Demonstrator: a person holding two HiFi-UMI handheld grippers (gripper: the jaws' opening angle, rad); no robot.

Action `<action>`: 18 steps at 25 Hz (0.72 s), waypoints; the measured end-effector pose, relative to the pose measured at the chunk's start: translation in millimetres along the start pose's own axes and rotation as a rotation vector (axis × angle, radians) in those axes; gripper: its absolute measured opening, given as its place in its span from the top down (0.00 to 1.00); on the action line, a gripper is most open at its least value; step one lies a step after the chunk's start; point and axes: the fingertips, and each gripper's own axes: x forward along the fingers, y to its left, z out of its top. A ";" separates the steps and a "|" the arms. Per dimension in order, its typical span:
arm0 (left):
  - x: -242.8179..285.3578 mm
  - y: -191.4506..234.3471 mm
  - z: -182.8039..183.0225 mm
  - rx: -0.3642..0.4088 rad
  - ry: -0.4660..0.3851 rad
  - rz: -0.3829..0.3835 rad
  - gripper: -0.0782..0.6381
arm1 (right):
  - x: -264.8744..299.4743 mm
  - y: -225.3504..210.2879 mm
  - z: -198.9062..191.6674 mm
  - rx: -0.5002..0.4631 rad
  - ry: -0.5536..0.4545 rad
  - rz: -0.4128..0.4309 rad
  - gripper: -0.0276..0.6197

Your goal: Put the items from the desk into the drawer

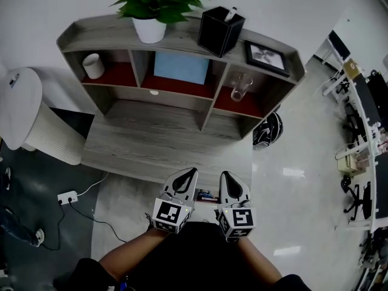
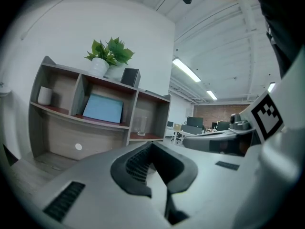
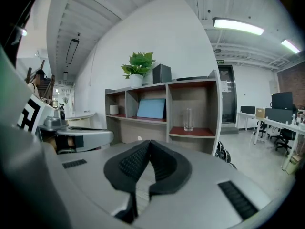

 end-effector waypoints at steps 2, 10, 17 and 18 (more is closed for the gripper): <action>-2.2 6.4 0.5 0.010 0.007 -0.010 0.89 | 3.8 7.2 3.2 -0.006 -0.019 -0.009 0.93; -4.4 32.0 5.8 0.001 -0.008 -0.017 0.89 | 17.7 22.9 7.8 -0.025 -0.023 -0.024 0.93; -7.2 39.0 8.2 -0.001 -0.018 -0.021 0.89 | 26.1 36.7 13.7 -0.057 -0.029 0.003 0.93; -7.5 39.6 8.3 -0.002 -0.018 -0.020 0.89 | 26.2 37.9 13.4 -0.060 -0.030 0.006 0.93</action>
